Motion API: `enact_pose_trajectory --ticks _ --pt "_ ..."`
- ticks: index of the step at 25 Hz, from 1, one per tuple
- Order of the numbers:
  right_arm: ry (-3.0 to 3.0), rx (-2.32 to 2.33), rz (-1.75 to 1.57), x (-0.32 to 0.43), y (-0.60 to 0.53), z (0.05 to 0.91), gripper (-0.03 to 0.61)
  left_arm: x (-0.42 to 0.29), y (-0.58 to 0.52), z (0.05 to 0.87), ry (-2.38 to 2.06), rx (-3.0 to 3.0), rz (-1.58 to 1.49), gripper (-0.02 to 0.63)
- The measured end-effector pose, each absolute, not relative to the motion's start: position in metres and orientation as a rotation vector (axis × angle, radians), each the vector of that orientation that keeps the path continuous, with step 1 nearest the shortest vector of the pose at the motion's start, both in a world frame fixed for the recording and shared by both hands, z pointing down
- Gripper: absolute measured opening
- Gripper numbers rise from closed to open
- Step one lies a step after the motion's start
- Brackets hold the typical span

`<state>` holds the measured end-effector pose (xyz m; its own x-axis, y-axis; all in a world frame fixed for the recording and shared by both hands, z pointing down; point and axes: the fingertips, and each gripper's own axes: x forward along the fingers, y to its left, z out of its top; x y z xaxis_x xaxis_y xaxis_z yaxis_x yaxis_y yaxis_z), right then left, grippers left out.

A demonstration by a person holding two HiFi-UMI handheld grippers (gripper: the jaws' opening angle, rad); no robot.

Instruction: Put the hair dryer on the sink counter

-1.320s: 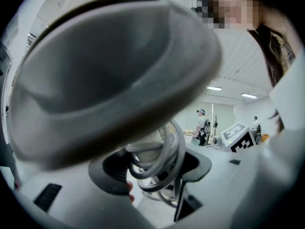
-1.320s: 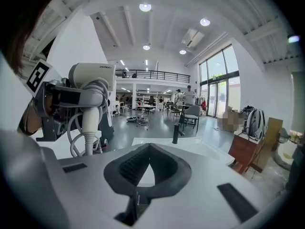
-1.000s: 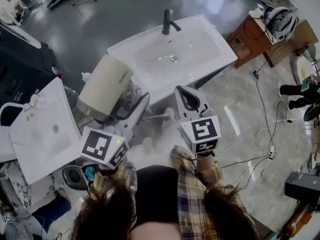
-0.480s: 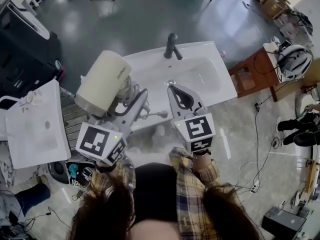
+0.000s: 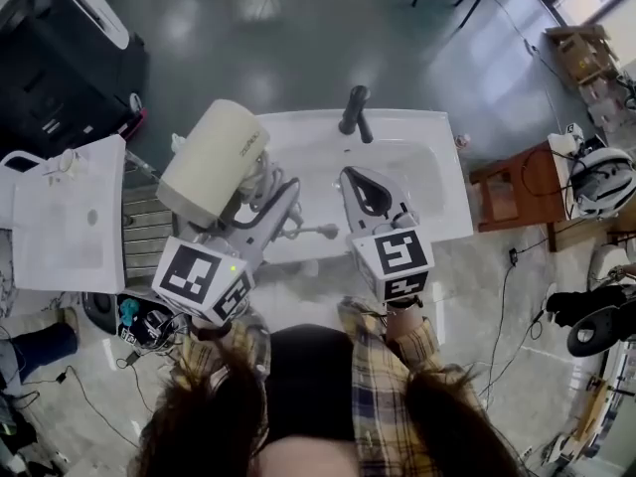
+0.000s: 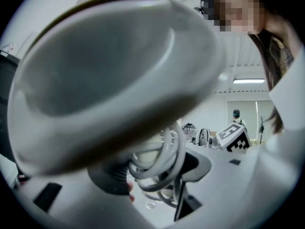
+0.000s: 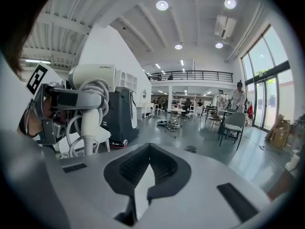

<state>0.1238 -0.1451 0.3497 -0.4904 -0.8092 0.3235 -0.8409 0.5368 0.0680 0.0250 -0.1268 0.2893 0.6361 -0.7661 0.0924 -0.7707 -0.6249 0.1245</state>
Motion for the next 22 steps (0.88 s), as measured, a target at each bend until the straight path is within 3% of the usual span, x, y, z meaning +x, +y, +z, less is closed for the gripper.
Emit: enact_pose_trajectory --ticks 22 --pt "-2.466 1.308 0.202 0.099 -0.187 0.366 0.015 -0.001 -0.179 0.322 -1.268 2.644 0.191 0.272"
